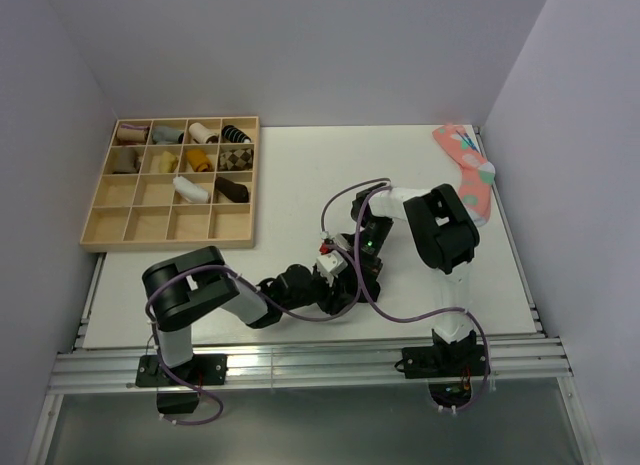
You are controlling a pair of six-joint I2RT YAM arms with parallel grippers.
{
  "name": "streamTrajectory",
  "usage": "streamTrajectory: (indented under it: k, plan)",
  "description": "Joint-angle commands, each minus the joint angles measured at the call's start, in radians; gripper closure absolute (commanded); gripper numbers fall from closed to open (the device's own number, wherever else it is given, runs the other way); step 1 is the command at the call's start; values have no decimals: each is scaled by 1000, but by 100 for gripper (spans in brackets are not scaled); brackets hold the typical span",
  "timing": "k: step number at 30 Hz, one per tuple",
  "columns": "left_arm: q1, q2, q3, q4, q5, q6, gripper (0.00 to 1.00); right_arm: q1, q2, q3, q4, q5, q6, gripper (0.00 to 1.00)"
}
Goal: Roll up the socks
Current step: Roll the sock at the center of the board.
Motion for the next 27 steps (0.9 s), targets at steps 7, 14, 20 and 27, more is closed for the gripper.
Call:
streamTrajectory:
  k: [7, 14, 20, 27]
  plan:
    - [-7, 63, 46, 31, 65, -25, 76, -11, 9, 11, 21, 8, 34, 89]
    - [-7, 100, 64, -11, 117, -86, 100, -12, -40, -38, 120, 35, 91, 79]
    - [-7, 108, 105, -155, 140, -135, 100, -28, -160, -98, 247, 61, 179, 64]
    - [-4, 112, 185, -341, 146, -174, 100, -147, -310, -101, 346, 43, 273, 56]
